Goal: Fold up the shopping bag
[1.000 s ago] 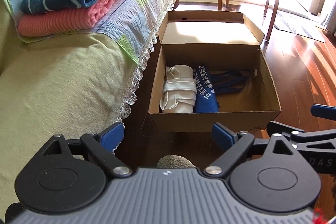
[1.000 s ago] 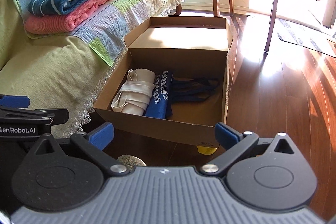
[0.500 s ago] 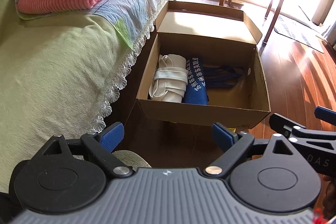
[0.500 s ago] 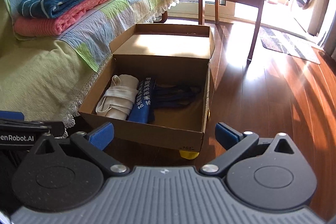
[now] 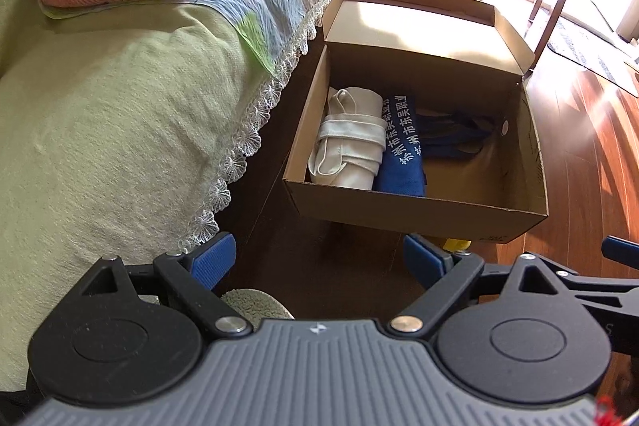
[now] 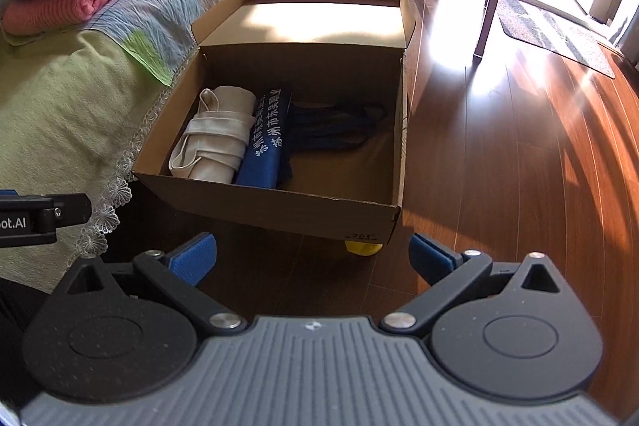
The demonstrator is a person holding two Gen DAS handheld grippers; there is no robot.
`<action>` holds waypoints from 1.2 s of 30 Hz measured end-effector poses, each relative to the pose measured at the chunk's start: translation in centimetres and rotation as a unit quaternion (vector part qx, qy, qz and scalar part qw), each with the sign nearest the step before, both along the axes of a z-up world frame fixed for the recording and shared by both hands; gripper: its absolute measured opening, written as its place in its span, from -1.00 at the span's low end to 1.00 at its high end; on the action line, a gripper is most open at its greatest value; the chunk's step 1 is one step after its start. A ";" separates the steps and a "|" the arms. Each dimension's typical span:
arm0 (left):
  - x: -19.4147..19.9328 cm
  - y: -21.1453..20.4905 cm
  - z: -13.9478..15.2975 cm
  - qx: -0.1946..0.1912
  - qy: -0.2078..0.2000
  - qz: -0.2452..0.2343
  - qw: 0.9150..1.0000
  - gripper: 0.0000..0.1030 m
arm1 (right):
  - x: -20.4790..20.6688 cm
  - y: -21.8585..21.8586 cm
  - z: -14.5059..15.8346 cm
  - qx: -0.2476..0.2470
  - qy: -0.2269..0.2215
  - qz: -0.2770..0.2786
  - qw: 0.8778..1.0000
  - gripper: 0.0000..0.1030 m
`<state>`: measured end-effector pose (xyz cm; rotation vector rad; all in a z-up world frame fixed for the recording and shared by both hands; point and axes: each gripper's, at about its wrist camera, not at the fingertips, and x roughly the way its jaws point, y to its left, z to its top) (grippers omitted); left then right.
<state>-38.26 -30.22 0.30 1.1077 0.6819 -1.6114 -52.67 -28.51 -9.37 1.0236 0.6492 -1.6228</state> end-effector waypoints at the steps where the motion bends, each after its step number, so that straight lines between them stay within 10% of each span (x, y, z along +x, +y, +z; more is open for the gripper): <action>1: 0.0 -0.1 -0.1 0.001 -0.001 -0.001 1.000 0.79 | 0.0 -0.3 -0.1 0.001 -0.001 -0.002 1.000 0.97; 36: -1.0 -1.9 -1.4 0.025 -0.013 -0.024 0.999 0.79 | 0.5 -4.0 -1.2 0.041 0.029 -0.021 0.999 0.97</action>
